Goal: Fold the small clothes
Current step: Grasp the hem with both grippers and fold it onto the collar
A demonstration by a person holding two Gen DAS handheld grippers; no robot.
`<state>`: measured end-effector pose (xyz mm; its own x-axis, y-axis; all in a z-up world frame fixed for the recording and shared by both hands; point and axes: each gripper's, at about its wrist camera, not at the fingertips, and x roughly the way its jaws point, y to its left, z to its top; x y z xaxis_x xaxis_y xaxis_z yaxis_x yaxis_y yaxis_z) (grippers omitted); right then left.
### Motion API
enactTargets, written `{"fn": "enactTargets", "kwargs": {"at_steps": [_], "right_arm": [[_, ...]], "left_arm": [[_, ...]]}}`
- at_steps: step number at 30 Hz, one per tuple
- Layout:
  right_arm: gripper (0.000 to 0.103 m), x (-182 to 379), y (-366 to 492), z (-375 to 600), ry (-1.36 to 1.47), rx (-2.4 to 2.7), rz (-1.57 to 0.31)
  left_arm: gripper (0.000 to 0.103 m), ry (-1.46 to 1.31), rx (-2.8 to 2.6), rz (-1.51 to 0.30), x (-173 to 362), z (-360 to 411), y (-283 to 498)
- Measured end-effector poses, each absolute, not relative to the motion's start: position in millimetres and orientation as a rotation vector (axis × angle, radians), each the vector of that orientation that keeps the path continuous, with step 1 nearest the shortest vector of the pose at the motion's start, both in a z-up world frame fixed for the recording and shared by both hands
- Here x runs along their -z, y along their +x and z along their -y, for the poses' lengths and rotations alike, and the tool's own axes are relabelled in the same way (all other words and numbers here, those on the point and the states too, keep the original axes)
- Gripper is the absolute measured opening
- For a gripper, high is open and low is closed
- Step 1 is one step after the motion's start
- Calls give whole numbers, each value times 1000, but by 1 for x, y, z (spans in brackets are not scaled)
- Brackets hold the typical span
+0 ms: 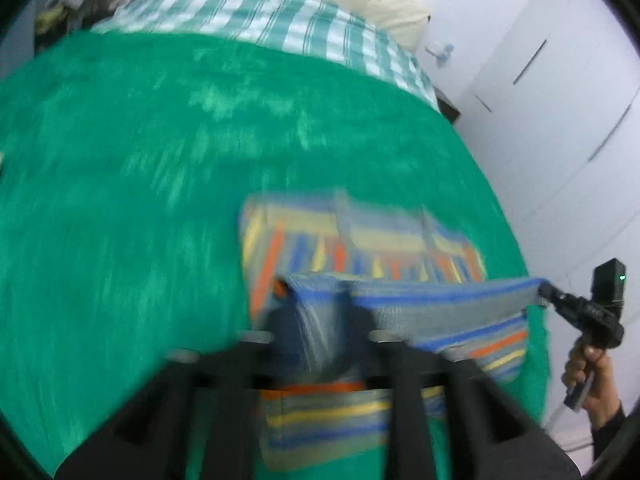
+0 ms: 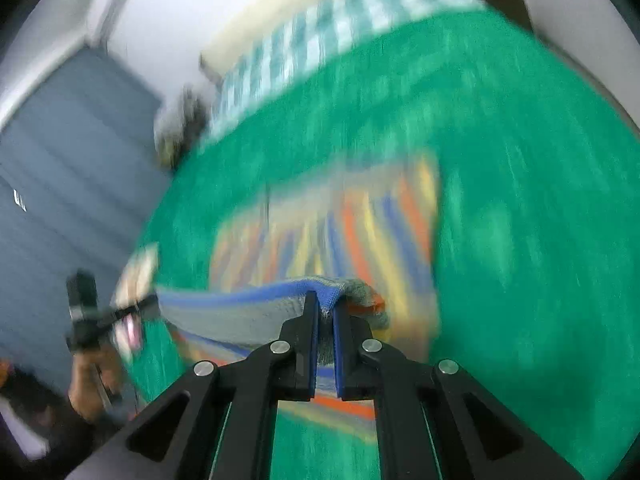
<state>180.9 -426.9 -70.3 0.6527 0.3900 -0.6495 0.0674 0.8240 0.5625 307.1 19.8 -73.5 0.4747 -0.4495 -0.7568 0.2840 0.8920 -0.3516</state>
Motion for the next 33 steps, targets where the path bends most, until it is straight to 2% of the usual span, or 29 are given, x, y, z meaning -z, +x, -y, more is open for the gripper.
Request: {"fn": "enactTargets", "kwargs": {"at_steps": [1, 2, 3, 6, 8, 11, 13, 14, 15, 16, 17, 18, 19, 26, 30, 31, 33], "right_arm": [[39, 74, 210, 433, 592, -164, -824], [54, 80, 229, 437, 586, -113, -834], [61, 87, 243, 439, 571, -55, -844], [61, 100, 246, 439, 543, -53, -842], [61, 108, 231, 441, 540, -68, -852], [62, 135, 201, 433, 484, -78, -955], [62, 159, 176, 424, 500, -117, -1035], [62, 169, 171, 420, 524, -137, -1062], [62, 177, 166, 417, 551, -156, -1077], [58, 185, 167, 413, 578, -177, -1076], [34, 188, 168, 412, 592, -179, -1069], [13, 189, 171, 412, 611, -173, -1056], [11, 192, 175, 415, 649, -163, -1050], [9, 174, 144, 404, 630, -164, -1136], [9, 206, 142, 407, 651, -129, -1206], [9, 211, 142, 409, 671, -125, -1195], [11, 208, 142, 410, 677, -122, -1181]], "left_arm": [[88, -182, 356, -1016, 85, -16, 331], [81, -205, 314, -1026, 92, -19, 338], [79, -253, 302, -1041, 101, -25, 343], [79, -352, 318, -1067, 129, -50, 327], [80, -292, 318, -1110, 150, -54, 307], [80, -216, 366, -1184, 179, -48, 268], [80, -134, 383, -1172, 183, -38, 248], [75, -91, 381, -1159, 183, -31, 242], [63, -67, 382, -1154, 183, -25, 240], [25, -61, 388, -1159, 184, -20, 241], [8, -71, 400, -1173, 186, -16, 243], [8, -75, 398, -1176, 185, -14, 243], [7, -61, 393, -1171, 183, -15, 242], [5, 34, 461, -1221, 169, -38, 224], [6, 72, 454, -1254, 184, -39, 226], [7, 72, 450, -1247, 181, -40, 225], [18, 88, 431, -1235, 175, -45, 219]]}}
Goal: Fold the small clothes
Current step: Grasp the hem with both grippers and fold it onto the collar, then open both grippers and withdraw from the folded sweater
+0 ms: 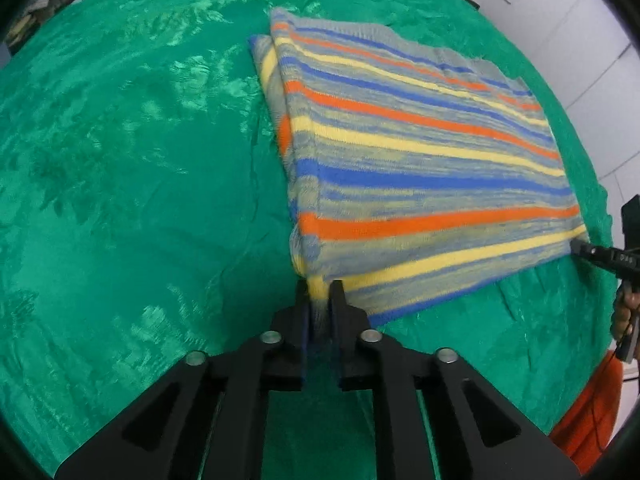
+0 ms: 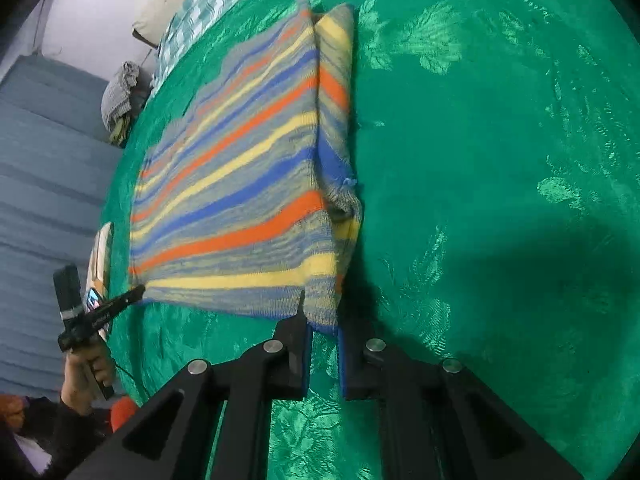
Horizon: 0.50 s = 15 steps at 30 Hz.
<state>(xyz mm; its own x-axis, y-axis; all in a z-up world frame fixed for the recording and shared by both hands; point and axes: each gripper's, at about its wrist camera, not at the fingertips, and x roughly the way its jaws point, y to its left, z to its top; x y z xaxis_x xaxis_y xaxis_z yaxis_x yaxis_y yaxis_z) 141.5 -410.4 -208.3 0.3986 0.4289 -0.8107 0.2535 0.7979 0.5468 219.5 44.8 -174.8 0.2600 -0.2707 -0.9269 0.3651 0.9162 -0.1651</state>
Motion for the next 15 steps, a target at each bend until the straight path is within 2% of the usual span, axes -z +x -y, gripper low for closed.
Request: {"fn": "enactTargets", "kwargs": {"at_steps": [1, 2, 3, 5, 7, 8, 10, 13, 15], "right_arm": [[18, 205, 140, 409, 661, -131, -1174], [29, 202, 136, 408, 644, -136, -1168], [33, 198, 133, 408, 621, -132, -1163], [48, 188, 121, 407, 559, -113, -1150], [52, 172, 108, 400, 457, -78, -1123], [52, 166, 102, 393, 410, -72, -1111], [54, 156, 89, 375, 335, -80, -1088], [65, 149, 67, 341, 243, -91, -1035], [68, 150, 52, 315, 165, -74, -985]], "left_arm": [[28, 101, 414, -1224, 170, -51, 212], [44, 111, 395, -1206, 166, -58, 206], [51, 113, 379, -1181, 161, -66, 197], [74, 104, 338, -1108, 148, -80, 176], [87, 98, 287, -1049, 140, -86, 157], [90, 98, 256, -1020, 137, -88, 148], [90, 98, 215, -972, 137, -87, 125], [93, 113, 189, -934, 149, -61, 108], [98, 137, 165, -905, 158, -48, 95]]}}
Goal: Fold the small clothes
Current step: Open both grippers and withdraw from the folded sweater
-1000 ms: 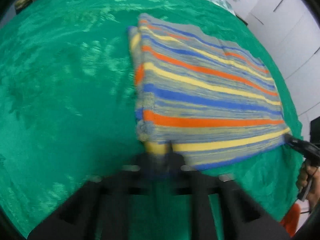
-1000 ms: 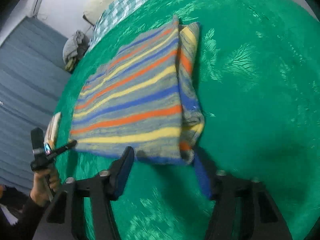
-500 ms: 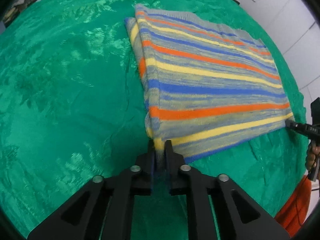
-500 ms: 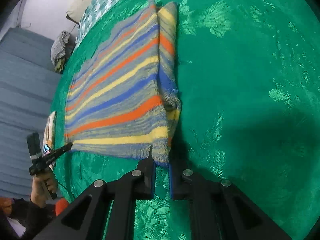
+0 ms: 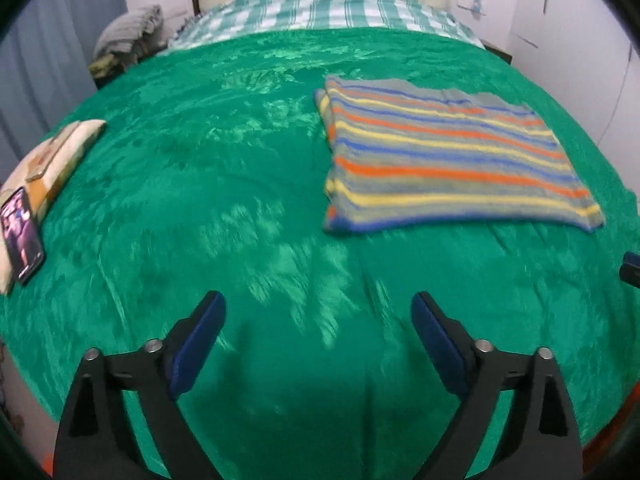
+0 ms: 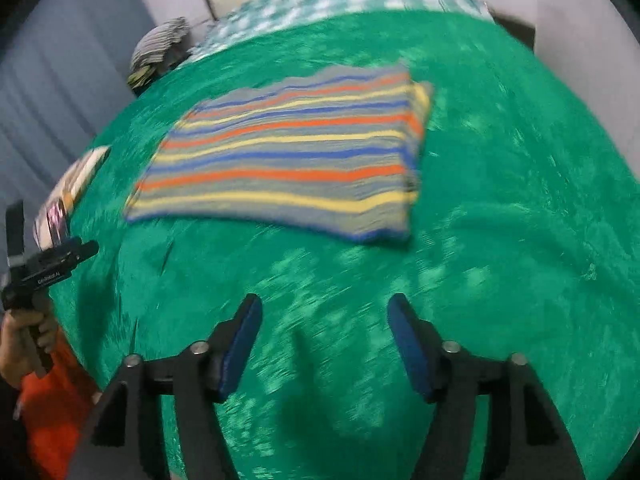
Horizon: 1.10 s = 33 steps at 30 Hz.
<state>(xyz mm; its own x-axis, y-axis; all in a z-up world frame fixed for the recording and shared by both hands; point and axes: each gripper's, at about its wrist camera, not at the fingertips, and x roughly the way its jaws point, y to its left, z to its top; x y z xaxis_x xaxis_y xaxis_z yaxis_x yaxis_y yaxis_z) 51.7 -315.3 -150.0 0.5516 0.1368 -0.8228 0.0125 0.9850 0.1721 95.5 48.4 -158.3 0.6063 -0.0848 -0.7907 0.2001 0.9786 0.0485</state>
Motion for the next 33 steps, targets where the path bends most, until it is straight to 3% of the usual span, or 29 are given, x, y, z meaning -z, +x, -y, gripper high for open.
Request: {"fn": "enactTargets", "kwargs": {"at_steps": [2, 8, 33], "right_arm": [[83, 159, 41, 293, 70, -21, -953], [101, 208, 13, 272, 41, 89, -926], [103, 216, 6, 262, 3, 123, -889]], "left_arm": [[99, 175, 153, -920, 176, -36, 89], [102, 178, 165, -924, 207, -36, 80], [102, 167, 171, -911, 214, -33, 74]]}}
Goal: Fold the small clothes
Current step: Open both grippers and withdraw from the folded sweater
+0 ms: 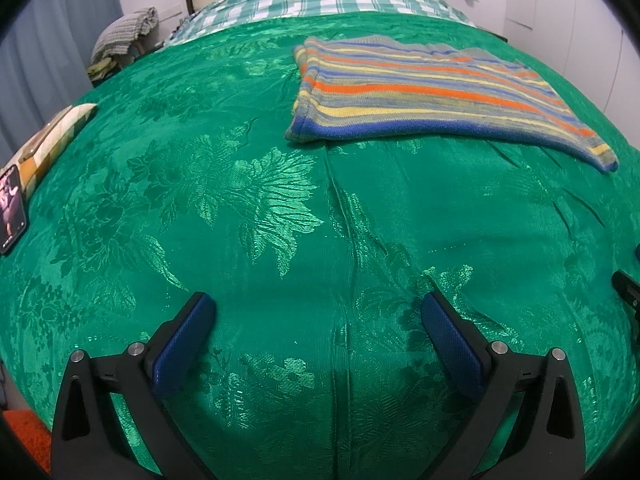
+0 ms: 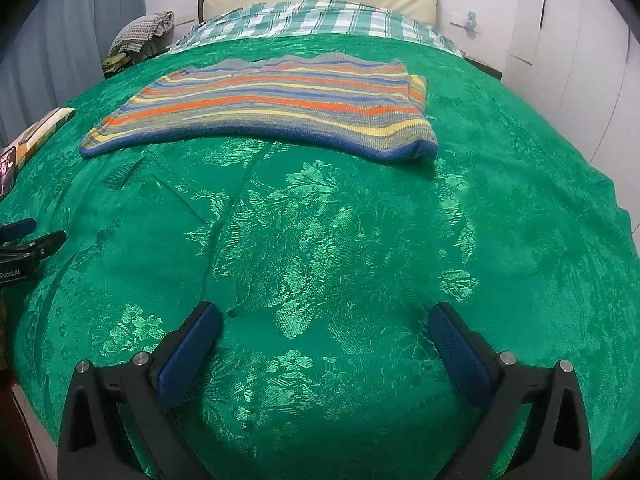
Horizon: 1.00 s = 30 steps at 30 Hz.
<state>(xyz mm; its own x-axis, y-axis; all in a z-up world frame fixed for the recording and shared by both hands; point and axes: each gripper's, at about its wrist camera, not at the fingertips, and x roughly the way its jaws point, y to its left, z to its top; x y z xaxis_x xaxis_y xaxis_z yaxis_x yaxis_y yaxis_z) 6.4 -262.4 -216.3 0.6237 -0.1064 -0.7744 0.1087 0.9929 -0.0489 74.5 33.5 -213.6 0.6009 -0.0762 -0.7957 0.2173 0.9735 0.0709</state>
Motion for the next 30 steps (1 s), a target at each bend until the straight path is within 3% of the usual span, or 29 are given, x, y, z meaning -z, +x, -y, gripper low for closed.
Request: {"fn": "enactTargets", "kwargs": {"at_steps": [24, 30], "right_arm": [[103, 217, 6, 263, 10, 121, -901], [101, 199, 6, 278, 66, 25, -1039]], "left_arm": [[102, 180, 184, -931, 208, -33, 71], [101, 197, 348, -886, 171, -10, 47]]}}
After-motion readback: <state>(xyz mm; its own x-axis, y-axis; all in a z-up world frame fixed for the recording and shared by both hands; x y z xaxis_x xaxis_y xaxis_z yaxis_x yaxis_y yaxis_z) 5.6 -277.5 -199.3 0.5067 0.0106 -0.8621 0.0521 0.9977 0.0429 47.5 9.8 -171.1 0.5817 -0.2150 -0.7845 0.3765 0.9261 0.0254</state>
